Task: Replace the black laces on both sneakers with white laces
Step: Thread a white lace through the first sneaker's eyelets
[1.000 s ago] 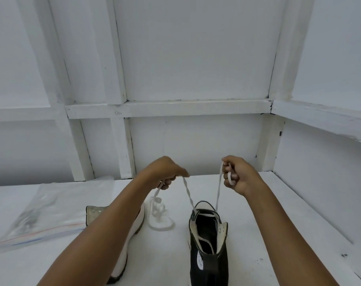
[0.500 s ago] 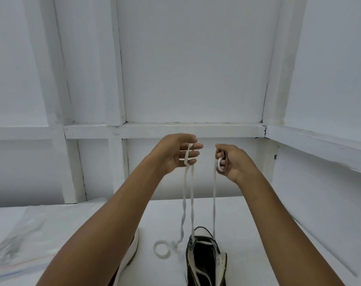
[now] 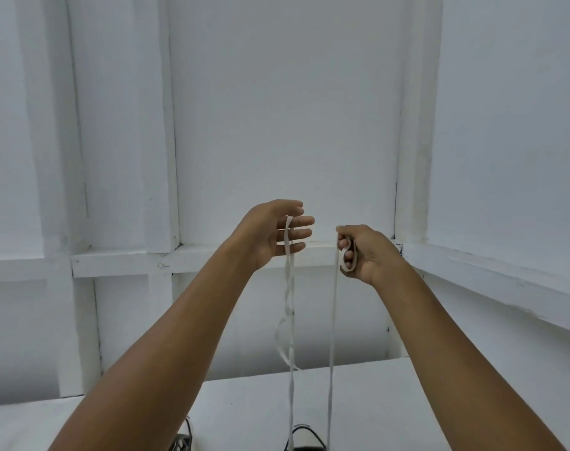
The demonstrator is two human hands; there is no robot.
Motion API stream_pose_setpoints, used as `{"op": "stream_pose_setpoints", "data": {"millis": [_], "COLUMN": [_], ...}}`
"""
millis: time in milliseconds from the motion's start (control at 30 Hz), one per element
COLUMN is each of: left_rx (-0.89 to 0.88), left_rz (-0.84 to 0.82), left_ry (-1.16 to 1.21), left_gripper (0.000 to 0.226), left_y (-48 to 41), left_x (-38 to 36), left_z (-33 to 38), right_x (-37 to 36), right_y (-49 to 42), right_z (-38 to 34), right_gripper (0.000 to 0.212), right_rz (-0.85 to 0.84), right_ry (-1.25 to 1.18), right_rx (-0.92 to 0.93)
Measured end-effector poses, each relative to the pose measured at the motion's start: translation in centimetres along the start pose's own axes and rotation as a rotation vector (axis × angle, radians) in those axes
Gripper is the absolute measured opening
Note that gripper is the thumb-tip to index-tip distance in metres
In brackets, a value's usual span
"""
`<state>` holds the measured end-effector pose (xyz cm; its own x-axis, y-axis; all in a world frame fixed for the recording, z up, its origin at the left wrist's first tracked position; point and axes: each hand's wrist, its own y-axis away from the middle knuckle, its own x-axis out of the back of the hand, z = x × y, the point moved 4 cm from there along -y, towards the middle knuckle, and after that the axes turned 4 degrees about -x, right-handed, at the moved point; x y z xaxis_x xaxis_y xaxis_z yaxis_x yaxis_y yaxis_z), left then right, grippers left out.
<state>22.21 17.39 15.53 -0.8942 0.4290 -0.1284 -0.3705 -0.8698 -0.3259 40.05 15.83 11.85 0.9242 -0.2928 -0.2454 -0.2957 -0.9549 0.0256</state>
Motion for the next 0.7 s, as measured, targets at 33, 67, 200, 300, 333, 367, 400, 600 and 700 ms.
{"op": "stream_pose_setpoints", "data": {"millis": [33, 67, 200, 300, 333, 367, 400, 600, 700], "left_rx": [-0.010, -0.015, -0.039, -0.070, -0.076, -0.086, -0.097, -0.163, -0.201], "left_rz": [-0.003, -0.002, 0.014, 0.030, 0.037, 0.042, 0.042, 0.030, 0.031], "left_ry": [-0.006, -0.009, -0.025, -0.046, -0.048, -0.047, -0.040, -0.025, -0.021], "left_gripper": [0.029, 0.028, 0.026, 0.027, 0.027, 0.027, 0.027, 0.027, 0.027], "left_y": [-0.4, -0.6, -1.9, -2.8, -3.0, -3.2, -3.5, -4.9, -5.4], "left_x": [-0.1, -0.2, -0.5, -0.6, -0.6, -0.7, -0.8, -1.3, -1.7], "left_z": [0.5, 0.8, 2.3, 3.5, 3.8, 4.3, 4.8, 8.2, 10.0], "right_x": [-0.1, -0.2, -0.9, -1.1, -1.2, -1.3, -1.4, -1.9, -2.5], "right_y": [-0.1, -0.2, -0.4, -0.4, -0.3, -0.3, -0.4, -0.5, -0.3], "right_z": [-0.7, -1.3, -4.2, -6.5, -6.9, -7.5, -8.1, -11.6, -13.5], "right_gripper": [0.026, 0.025, 0.025, 0.024, 0.024, 0.024, 0.023, 0.022, 0.020], "right_rz": [0.004, 0.006, 0.002, 0.000, 0.004, 0.007, 0.008, 0.005, -0.013], "right_ry": [-0.002, -0.006, -0.034, -0.040, -0.031, -0.019, -0.012, -0.035, 0.011], "right_rx": [0.013, 0.021, 0.061, 0.110, 0.118, 0.129, 0.141, 0.210, 0.243]}}
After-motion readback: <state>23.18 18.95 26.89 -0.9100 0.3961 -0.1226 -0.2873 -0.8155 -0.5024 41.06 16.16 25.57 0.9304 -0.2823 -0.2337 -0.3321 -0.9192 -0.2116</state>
